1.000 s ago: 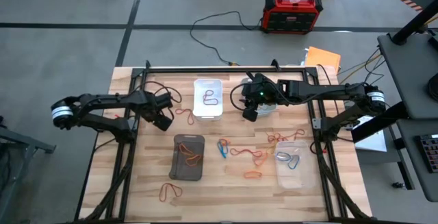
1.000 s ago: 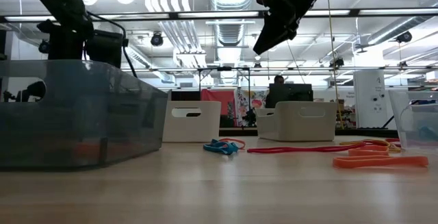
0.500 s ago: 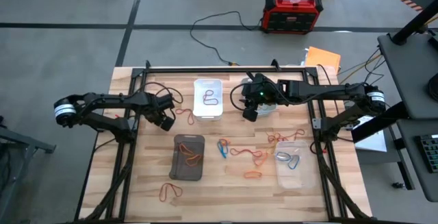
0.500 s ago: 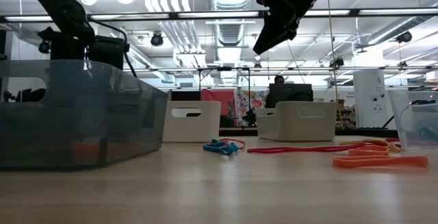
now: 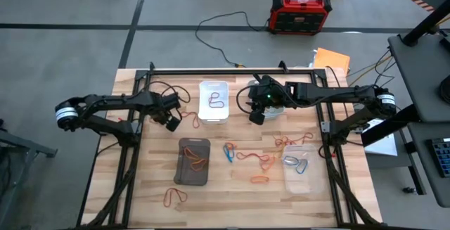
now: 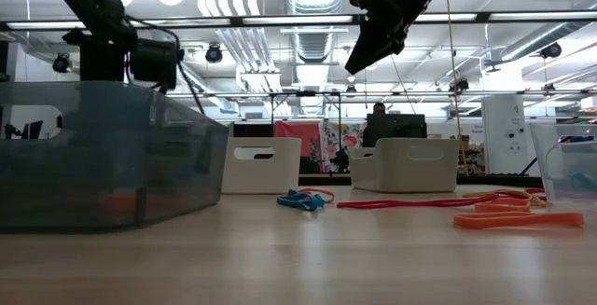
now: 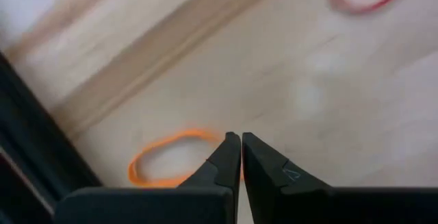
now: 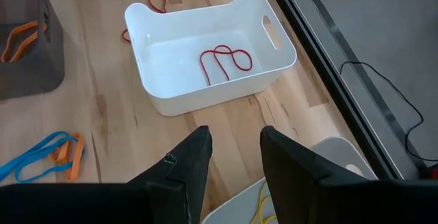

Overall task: Sort rubber bands into baskets
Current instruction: Put the orange rubber band into the black bin

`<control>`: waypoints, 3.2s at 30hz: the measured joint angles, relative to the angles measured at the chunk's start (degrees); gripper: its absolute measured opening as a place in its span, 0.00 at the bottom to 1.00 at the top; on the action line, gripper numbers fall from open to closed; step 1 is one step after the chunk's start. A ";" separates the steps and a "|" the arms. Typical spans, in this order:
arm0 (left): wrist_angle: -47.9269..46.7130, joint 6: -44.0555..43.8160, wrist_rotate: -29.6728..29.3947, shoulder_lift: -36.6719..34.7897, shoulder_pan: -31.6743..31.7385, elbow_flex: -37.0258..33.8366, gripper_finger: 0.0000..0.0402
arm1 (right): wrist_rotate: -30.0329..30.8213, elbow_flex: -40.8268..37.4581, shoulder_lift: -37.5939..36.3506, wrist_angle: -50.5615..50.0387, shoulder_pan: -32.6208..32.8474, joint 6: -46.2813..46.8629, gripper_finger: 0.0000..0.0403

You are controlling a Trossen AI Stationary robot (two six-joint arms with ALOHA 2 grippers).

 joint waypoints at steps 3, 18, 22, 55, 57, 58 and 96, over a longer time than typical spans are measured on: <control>-2.95 0.72 0.21 -0.99 -0.50 1.92 0.00 | 0.00 -0.01 0.00 -0.04 0.00 0.00 0.30; -4.57 -5.74 0.77 -1.74 -1.04 -1.20 0.06 | 0.00 -0.24 0.00 -0.15 0.00 -0.15 0.31; -1.43 -5.85 0.78 -1.68 -1.04 -3.07 0.14 | 0.00 -0.28 0.00 -0.13 0.00 -0.14 0.31; 4.43 -7.51 -0.39 -1.72 -2.30 -6.22 0.00 | 0.00 -0.94 0.00 0.06 0.00 -0.17 0.30; 4.60 -7.09 -2.09 -1.76 -3.22 -5.12 0.00 | 0.00 -1.10 0.00 0.07 0.00 0.02 0.31; 4.55 -6.92 -2.96 -1.87 -3.86 -4.39 0.00 | 0.00 -1.21 0.00 0.05 0.00 0.45 0.31; -1.34 21.02 3.11 -4.95 -44.63 26.61 0.00 | -1.43 -1.81 0.00 -0.15 0.00 1.66 0.29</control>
